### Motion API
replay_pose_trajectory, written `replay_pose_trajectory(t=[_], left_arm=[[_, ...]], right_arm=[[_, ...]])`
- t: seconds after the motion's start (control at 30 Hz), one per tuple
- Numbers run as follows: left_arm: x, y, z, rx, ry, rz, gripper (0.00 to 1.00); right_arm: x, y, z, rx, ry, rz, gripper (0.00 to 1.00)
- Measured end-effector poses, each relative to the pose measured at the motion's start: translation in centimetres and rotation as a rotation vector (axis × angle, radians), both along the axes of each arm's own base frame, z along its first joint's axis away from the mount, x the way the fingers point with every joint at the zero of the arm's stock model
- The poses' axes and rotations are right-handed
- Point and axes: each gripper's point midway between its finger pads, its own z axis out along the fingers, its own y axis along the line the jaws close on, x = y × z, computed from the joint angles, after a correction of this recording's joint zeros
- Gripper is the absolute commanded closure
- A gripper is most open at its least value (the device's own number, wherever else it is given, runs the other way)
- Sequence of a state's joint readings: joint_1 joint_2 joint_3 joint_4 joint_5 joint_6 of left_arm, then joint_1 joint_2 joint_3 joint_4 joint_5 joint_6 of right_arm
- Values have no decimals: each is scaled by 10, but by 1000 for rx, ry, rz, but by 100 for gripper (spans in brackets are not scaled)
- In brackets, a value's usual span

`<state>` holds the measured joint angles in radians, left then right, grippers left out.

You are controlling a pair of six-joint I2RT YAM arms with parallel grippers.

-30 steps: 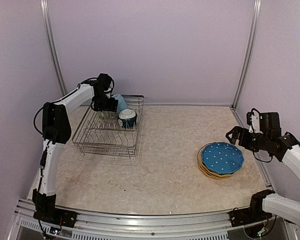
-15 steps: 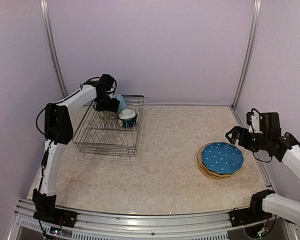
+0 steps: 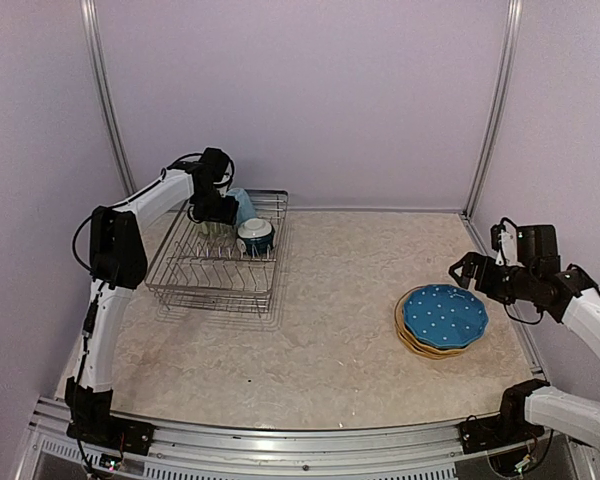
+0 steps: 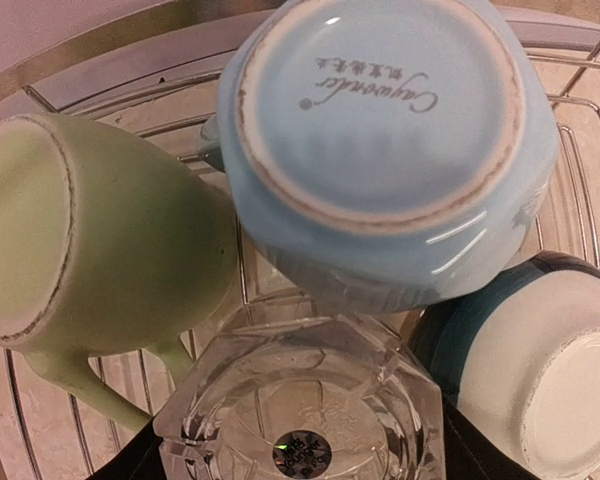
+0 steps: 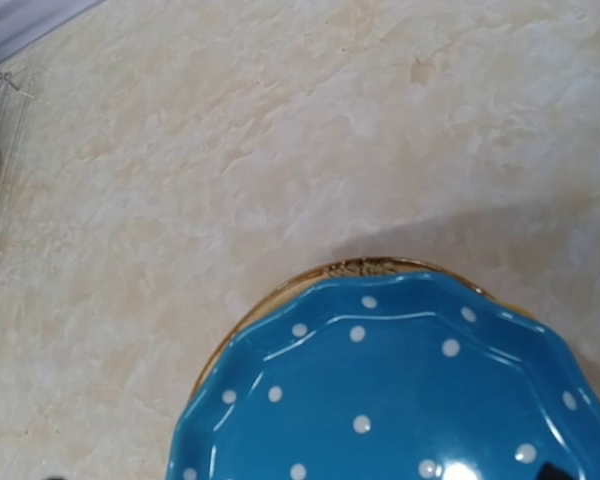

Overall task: Unload the mixed dishes from the dish rack
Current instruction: Grab the cup from the dish rack, then pass from the left arm to the right

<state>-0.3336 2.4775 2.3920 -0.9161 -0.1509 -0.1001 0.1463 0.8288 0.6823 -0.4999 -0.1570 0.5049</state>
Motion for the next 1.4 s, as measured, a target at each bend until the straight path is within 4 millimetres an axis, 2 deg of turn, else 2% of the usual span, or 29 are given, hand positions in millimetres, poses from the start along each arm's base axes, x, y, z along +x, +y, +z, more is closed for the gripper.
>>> replay_pose_trajectory(t=[0.2, 0.3, 0.63, 0.73, 0.87, 1.0, 1.13, 1.3, 1.4], left_arm=[[-8, 2, 3, 4, 14, -2, 64], [-13, 3, 19, -2, -1, -4, 65], [-28, 4, 107, -63, -125, -6, 65], [-42, 1, 128, -124, -135, -9, 65], [-69, -7, 148, -271, -106, -29, 65], [-99, -21, 161, -453, -71, -70, 65], [-128, -36, 166, -629, -25, -117, 66], [-150, -55, 168, -783, 16, -171, 66], [-160, -67, 171, -850, 38, -204, 66]], right_arm=[[4, 2, -1, 12, 1, 0, 0], [6, 2, -4, 13, 12, -2, 0], [10, 1, -13, 32, 50, -37, 0], [12, 1, -9, 45, 39, -46, 0], [17, 9, 0, 85, 11, -32, 0], [21, 29, 12, 151, -24, 14, 0], [26, 58, 22, 230, -50, 77, 0], [33, 118, 26, 323, -32, 193, 0], [39, 164, 36, 380, -39, 276, 0]])
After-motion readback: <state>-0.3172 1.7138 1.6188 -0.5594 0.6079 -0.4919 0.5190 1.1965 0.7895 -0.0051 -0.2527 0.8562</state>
